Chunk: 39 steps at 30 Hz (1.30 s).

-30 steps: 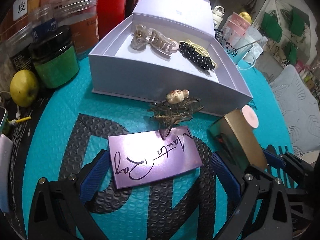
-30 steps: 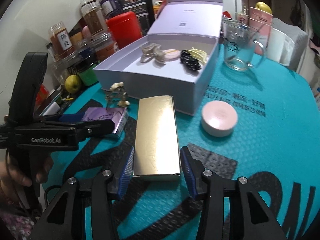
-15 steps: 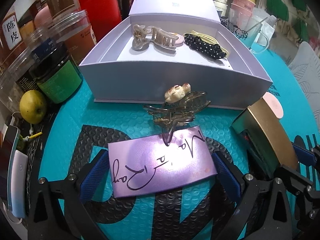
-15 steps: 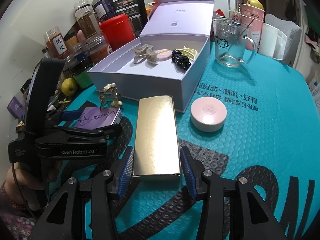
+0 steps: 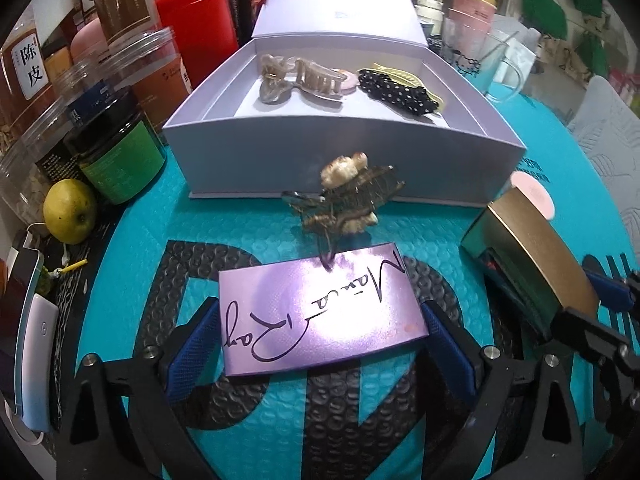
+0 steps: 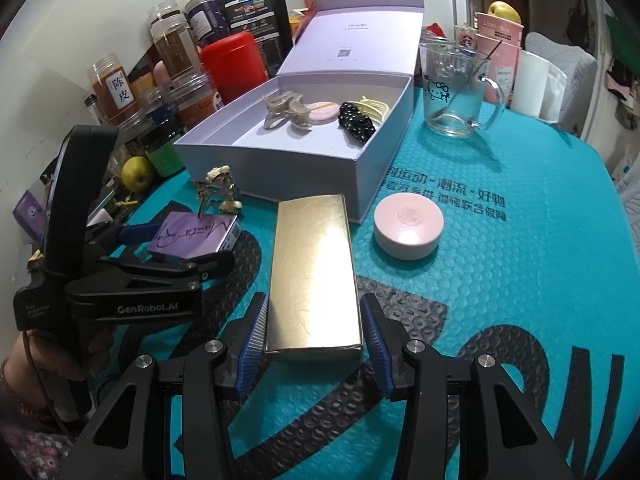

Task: Organize rigid objects
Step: 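Lift the gold case with the right tool while the left tool lifts the purple card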

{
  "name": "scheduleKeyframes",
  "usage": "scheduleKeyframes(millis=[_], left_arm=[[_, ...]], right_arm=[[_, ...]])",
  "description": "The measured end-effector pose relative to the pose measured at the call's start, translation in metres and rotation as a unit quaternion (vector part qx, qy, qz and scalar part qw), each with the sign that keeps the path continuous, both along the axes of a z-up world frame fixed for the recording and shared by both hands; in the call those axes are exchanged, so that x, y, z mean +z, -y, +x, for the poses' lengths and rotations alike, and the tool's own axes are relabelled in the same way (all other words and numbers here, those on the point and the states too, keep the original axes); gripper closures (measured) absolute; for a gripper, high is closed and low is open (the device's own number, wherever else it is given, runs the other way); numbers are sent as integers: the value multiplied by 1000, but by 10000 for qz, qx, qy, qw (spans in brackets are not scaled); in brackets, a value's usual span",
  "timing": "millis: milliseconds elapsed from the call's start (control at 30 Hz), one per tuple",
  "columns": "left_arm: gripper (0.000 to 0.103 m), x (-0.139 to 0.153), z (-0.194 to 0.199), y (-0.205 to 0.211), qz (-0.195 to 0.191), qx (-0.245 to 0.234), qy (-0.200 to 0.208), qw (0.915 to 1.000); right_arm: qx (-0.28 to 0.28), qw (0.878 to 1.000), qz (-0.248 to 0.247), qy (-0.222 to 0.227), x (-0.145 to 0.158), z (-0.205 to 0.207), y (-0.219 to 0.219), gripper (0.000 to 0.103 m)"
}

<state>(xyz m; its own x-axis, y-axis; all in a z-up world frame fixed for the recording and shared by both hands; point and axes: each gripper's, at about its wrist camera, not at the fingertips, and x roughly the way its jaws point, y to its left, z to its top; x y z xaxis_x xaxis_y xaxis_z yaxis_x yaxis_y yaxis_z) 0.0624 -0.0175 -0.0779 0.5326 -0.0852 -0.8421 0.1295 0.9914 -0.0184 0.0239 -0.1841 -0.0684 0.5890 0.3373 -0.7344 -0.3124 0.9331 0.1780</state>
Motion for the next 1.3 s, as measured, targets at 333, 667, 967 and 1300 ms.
scheduleKeyframes(millis=[333,667,967,1300], left_arm=[[5,12,-33,-3,-304,-237,-31,9993],[5,19,-62,2,-333,-574,-38,9978],[1,4,-56,11,11,-463,-179,9988],[5,6,-59,3,-197,-371,-60,9991]], right_arm=[[-16,9999,-95,38,3,-21,4,57],[98,9998,-137,-54,-3,-39,3,57],[152,9991,-396,-33,-13,-29,-10,48],[89,9994,-287,-155,-19,-20,-6,59]])
